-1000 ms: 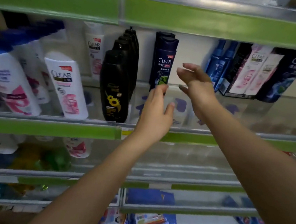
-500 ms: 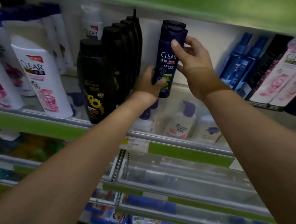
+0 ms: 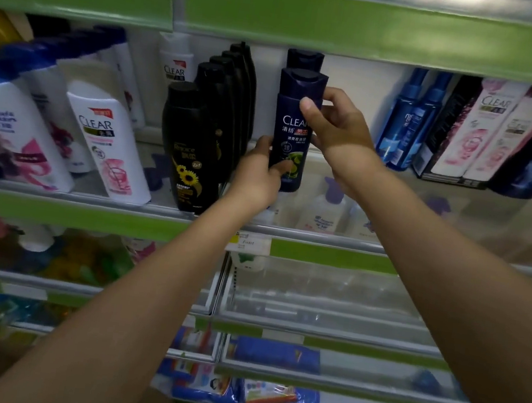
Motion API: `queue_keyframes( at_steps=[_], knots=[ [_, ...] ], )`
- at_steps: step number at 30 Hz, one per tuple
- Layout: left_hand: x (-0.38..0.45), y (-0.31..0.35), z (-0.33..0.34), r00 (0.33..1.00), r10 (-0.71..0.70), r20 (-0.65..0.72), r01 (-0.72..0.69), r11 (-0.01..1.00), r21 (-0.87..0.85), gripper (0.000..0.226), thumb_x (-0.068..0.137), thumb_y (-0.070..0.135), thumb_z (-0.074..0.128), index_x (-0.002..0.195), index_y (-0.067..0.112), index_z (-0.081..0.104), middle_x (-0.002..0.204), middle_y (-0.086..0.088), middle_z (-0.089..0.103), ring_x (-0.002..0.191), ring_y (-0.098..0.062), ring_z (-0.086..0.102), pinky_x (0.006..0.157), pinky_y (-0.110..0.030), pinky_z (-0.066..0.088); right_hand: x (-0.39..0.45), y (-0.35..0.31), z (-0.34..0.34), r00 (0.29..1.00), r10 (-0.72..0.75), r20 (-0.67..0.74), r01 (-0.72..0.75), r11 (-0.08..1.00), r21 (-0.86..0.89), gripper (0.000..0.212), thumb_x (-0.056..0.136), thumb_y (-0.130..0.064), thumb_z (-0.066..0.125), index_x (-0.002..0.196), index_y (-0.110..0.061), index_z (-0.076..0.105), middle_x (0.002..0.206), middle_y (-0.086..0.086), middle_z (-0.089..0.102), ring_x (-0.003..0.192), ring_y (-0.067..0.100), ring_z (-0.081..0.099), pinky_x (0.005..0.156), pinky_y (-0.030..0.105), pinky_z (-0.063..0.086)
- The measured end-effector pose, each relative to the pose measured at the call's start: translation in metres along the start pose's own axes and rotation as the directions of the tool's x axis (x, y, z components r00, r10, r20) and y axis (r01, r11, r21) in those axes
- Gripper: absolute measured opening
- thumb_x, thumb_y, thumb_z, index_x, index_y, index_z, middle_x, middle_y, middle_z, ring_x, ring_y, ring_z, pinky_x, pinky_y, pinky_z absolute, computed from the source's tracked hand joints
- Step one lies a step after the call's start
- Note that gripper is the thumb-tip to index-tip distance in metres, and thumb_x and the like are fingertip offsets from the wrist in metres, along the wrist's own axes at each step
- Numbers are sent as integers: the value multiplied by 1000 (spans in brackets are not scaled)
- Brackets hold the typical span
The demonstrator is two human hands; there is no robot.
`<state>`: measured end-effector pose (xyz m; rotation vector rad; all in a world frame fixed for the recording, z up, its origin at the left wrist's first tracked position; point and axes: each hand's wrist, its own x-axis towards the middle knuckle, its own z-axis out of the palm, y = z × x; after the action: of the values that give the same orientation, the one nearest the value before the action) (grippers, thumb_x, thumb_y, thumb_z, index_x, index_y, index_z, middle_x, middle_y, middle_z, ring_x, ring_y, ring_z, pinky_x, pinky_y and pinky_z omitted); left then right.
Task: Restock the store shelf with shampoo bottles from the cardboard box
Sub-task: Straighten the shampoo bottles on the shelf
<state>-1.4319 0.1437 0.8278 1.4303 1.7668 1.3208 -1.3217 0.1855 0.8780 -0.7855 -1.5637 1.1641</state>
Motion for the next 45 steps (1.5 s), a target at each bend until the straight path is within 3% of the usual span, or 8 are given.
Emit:
queue_keyframes(
  at_steps=[6,12,18,25,31,40,43,45],
  knots=[
    [-32,5,-12,998,59,23,-60,997,41,36,95,14,54,130,10,46,123,-9,60,113,-22,56,90,-27,43,-30,-11,7,999,27,-38,-26,1000,10,12,96,-16,58,108,-14,56,89,2,67,82,11,67,84,32,58],
    [-52,6,-20,995,82,57,-82,997,2,34,94,12,55,127,7,47,119,-11,61,110,-25,58,94,-35,47,-51,-15,8,1000,-1,-22,1,1000,-19,10,96,-20,58,105,-18,55,90,5,67,86,15,67,90,40,56],
    [-67,7,-27,991,99,93,-102,994,33,38,94,12,55,131,9,45,121,-10,60,111,-23,56,89,-27,43,-67,-20,11,1000,7,-24,-8,1000,-26,17,96,-22,58,111,-14,53,95,3,69,91,14,67,88,33,56],
    [-79,9,-34,987,99,127,-109,991,78,39,96,13,52,133,11,42,124,-9,59,113,-23,55,86,-24,37,-80,-26,14,1000,17,-5,-17,1000,5,7,96,-19,58,102,-21,56,99,7,67,96,19,65,91,37,55],
    [-81,12,-36,987,72,145,-84,993,79,39,96,14,52,134,11,41,124,-10,58,113,-24,55,88,-28,41,-84,-32,16,1000,24,-18,-24,1000,-19,9,97,-19,56,105,-20,55,99,2,67,89,9,66,77,20,54],
    [-83,14,-35,986,37,164,-45,998,47,41,96,15,51,136,13,39,126,-8,57,116,-23,54,93,-32,42,-84,-31,16,999,41,-27,-42,997,-62,16,95,-22,59,111,-21,55,109,7,66,108,23,64,98,42,51],
    [-86,21,-38,983,-22,181,28,999,-31,41,97,14,50,136,14,39,122,-3,56,113,-19,53,94,-32,42,-84,-36,10,995,89,34,-86,993,-84,31,94,-22,61,123,-17,53,117,11,66,111,24,63,98,41,52],
    [-87,23,-42,982,-41,183,55,996,-72,41,97,14,51,136,14,40,123,0,55,112,-15,52,98,-33,43,-87,-39,6,985,129,112,-112,984,-140,38,93,-24,62,129,-20,50,118,7,66,108,18,63,95,34,52]
  ],
)
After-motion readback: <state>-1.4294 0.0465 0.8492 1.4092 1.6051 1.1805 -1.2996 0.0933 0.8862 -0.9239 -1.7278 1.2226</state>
